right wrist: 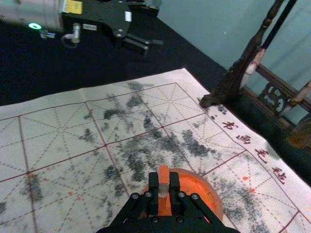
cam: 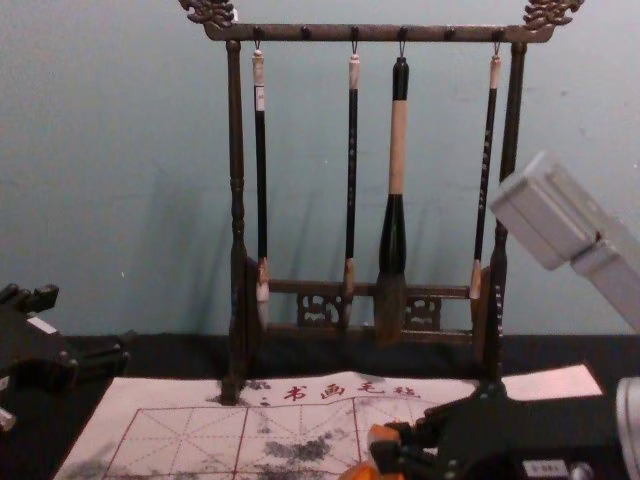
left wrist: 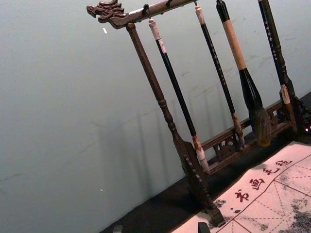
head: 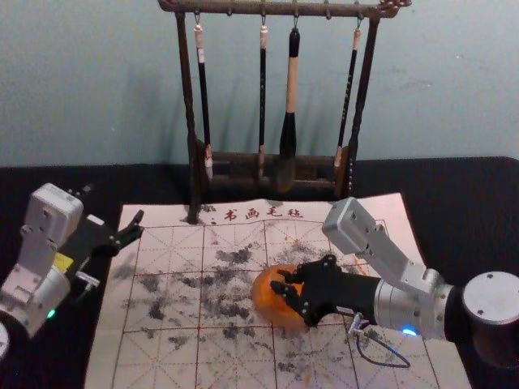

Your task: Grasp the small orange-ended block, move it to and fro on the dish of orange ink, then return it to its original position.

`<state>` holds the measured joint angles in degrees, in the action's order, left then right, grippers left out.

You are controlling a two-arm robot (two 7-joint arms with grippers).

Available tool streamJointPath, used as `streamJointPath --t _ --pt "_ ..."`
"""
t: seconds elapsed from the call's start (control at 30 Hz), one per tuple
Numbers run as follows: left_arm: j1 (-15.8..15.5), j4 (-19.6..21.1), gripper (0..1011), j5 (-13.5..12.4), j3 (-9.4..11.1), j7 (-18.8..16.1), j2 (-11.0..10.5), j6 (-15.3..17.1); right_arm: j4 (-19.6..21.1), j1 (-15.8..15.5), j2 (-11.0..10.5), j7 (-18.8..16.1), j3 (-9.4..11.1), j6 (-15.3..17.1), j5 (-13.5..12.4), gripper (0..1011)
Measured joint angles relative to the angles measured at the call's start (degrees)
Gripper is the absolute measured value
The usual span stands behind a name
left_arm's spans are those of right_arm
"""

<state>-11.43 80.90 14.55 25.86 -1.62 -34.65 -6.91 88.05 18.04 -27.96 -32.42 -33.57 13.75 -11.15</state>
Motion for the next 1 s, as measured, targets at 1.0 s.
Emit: streamJointPath --t 1.0 --pt "0.0 0.0 1001 0.0 0.0 0.0 0.0 0.0 6.46 -4.75 -1.99 6.16 9.45 4.67 -5.96 83"
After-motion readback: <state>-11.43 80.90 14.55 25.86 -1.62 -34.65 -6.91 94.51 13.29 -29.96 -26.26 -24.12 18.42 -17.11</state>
